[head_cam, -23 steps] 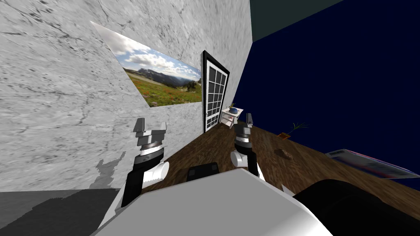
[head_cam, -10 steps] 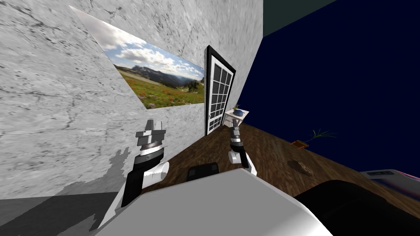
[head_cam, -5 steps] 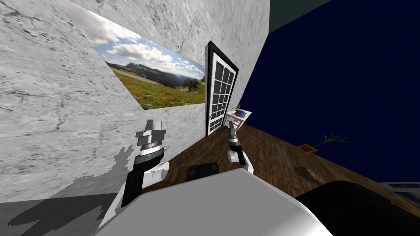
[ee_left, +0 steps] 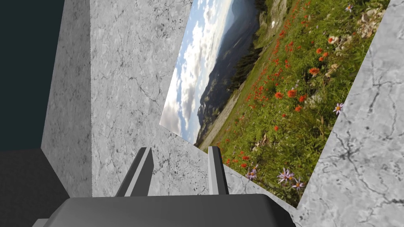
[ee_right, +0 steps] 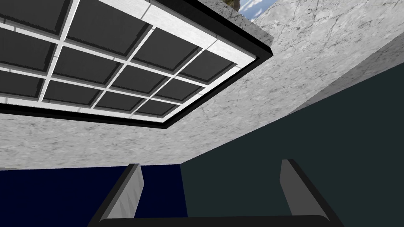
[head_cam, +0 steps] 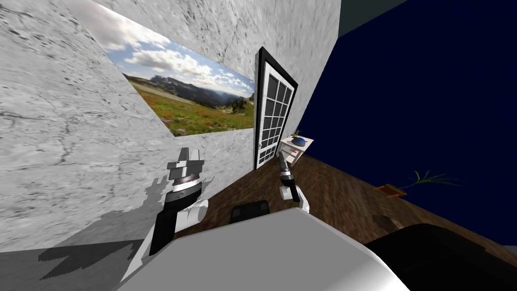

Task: Pull the door open

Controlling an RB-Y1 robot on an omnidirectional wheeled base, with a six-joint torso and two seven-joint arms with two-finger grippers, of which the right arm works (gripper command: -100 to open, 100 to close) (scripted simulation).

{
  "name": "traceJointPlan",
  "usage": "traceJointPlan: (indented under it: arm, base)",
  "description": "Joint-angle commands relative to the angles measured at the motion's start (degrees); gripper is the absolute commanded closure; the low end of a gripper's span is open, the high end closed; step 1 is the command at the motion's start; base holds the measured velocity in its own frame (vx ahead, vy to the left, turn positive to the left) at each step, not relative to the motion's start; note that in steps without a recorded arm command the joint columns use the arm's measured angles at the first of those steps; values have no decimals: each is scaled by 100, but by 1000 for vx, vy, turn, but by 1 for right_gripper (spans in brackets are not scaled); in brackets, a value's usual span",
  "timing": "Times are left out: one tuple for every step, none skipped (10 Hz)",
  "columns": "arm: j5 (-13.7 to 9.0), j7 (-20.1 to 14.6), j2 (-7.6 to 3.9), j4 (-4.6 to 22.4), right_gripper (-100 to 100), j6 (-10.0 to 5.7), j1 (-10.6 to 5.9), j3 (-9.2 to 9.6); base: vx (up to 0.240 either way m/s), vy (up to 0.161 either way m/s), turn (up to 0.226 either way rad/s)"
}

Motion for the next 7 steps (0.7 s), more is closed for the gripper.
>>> traceJointPlan:
  arm:
    - [58,149,-55,256,-100,-110,-59,-28]
    - [96,239,-81,408,-100,-156,-105,-41]
    - [137,335,-106,569,-100,-206,-154,-55]
    - [178,431,-131,730,-100,-255,-203,-69]
    - [219,527,-156,891,-100,-305,-252,-83]
    - [260,623,-181,1052,-100,-354,-301,-98]
    - [301,719,-206,1214,-100,-404,-350,-112]
  base:
    - [107,-42,50]
    - [97,-24,64]
    - [82,-28,65]
    - [84,-27,77]
    - [98,-40,63]
    - [107,-49,54]
    - [96,-37,71]
